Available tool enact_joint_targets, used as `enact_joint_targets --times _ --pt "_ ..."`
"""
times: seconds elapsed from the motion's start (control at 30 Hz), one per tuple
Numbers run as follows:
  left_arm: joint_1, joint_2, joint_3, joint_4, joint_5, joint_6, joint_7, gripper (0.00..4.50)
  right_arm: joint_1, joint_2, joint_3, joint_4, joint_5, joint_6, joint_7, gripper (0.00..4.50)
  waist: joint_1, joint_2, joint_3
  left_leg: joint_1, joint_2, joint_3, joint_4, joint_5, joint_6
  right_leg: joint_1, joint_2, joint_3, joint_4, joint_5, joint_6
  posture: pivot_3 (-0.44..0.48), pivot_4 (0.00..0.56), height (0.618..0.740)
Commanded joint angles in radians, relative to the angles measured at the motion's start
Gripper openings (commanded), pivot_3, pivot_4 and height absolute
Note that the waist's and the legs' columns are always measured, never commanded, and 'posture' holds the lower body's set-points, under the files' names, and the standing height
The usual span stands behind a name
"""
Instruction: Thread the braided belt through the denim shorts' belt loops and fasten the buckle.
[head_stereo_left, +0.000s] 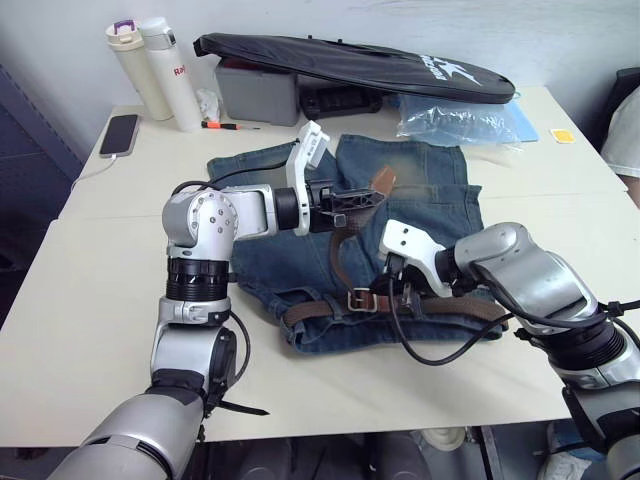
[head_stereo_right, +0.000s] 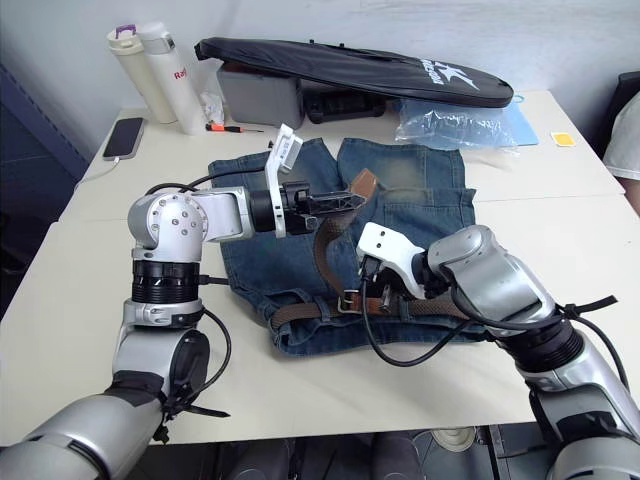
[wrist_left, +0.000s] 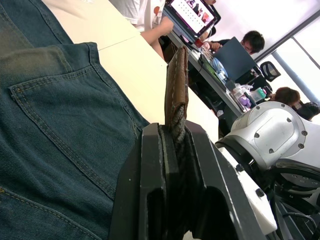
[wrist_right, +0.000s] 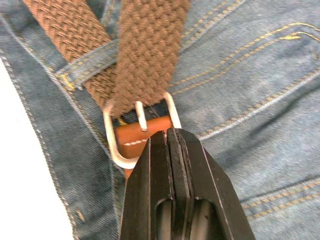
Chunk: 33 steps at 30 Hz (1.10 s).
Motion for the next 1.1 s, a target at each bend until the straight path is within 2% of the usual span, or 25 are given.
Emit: enact_joint_targets --times 0.03,0.37,0.57,0.83,1.1 --pt "-0.022 0.017 0.001 -0.038 -0.033 -0.010 -0.018 0.00 -0.014 0.032 0.010 -0.032 0.043 -0.003 -0.005 0.08 0.000 0.000 0.000 0.000 0.000 0.000 0.000 0.000 0.000 0.000 0.000 0.000 0.000 0.000 0.000 0.000 0.150 0.740" --pt "-0.054 -0.004 0.002 -0.022 -0.053 -0.024 -0.014 0.00 0.012 0.058 0.106 0.063 0.013 -0.065 -0.041 0.08 0.000 0.000 0.000 0.000 0.000 0.000 0.001 0.000 0.000 0.000 0.000 0.000 0.001 0.000 0.000 0.000 0.150 0.740" --pt "-0.137 -0.055 -0.024 0.064 -0.043 -0.091 -0.052 0.00 0.028 0.031 0.160 0.092 -0.025 -0.071 -0.053 0.08 0.000 0.000 0.000 0.001 0.000 0.000 0.001 0.000 0.000 0.000 0.000 0.001 0.001 0.000 0.000 0.000 0.150 0.740" --pt "-0.295 -0.172 -0.098 0.368 0.047 -0.320 -0.130 0.00 0.078 -0.007 0.144 -0.001 -0.005 0.004 -0.076 0.08 0.004 0.000 0.000 0.003 0.000 0.001 0.002 0.001 0.000 0.002 0.000 0.002 -0.001 0.000 0.000 0.000 0.150 0.740" --pt "-0.351 -0.258 -0.163 0.571 0.143 -0.472 -0.165 0.00 0.124 0.021 0.091 -0.108 0.039 0.086 -0.134 0.08 0.007 0.000 0.000 0.001 0.000 0.003 0.001 0.001 0.000 0.001 0.000 0.001 -0.001 0.000 0.000 0.000 0.150 0.740"
